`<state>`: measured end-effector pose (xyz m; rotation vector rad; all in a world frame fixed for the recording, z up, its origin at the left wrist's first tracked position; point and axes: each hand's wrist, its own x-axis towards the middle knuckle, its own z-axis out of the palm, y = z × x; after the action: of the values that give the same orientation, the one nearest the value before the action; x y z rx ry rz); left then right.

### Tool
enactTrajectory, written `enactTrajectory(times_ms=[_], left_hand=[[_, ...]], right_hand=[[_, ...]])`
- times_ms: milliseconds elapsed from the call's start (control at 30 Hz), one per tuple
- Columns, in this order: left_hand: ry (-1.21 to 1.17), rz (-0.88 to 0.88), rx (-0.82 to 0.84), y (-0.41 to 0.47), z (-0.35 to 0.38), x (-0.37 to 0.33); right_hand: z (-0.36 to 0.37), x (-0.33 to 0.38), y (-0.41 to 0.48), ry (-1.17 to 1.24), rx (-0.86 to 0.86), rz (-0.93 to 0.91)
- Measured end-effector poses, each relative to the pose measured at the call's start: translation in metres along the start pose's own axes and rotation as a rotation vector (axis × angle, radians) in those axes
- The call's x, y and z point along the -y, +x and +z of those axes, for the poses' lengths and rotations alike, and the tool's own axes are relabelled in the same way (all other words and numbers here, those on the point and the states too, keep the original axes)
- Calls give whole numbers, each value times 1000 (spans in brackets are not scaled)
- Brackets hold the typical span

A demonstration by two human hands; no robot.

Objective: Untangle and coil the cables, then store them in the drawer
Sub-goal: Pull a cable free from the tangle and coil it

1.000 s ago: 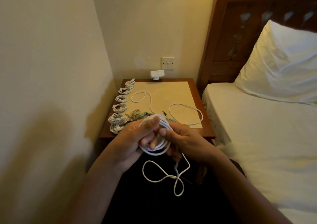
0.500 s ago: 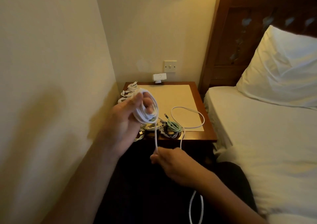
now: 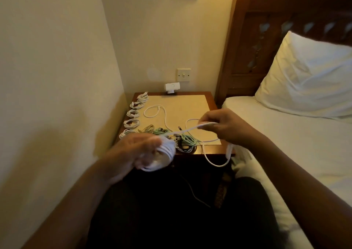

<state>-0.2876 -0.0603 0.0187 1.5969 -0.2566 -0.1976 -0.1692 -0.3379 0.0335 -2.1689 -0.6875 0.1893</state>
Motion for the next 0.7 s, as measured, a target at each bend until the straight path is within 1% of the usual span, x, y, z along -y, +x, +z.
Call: enactTrajectory(times_ms=[67,167,233,267,333,400,433,500,533,567,600,633,700], left_hand=[[-64,68,-200,3,-22,-10],[-333,122,-435,11,-65,-18],[-458,96,-581,21,-86,-15],[-493,78,-632,27,-89,-13],[-554,50,-678,37,-83,-6],[-529,12,-685,46,-66,-4],[-481,-11,-662,49,-57,-5],[-341,-62,-573,51,-38,-8],[-257,-72,-502,50,-27,-11],[-159,-71,-415,50,-15,-13],[-52,-69,-327,49,0,-16],[38,-69,-258,49,16,-18],[100,-68,-219,49,43,-22]], right_hand=[[-13,-32,-6,71,-33,117],[-34,-78,-28,-35,-93,236],[-40,-104,-43,-96,-152,302],[-42,-115,-50,-107,-174,341],[-42,-130,-62,-154,-169,394],[-44,-141,-75,-223,-102,442],[-44,-146,-82,-273,-28,477],[-44,-144,-92,-392,163,550],[-42,-138,-92,-430,222,556],[-40,-127,-89,-436,225,524],[-34,-108,-84,-384,194,452],[-26,-85,-76,-275,148,357],[-5,-35,-62,-69,128,176]])
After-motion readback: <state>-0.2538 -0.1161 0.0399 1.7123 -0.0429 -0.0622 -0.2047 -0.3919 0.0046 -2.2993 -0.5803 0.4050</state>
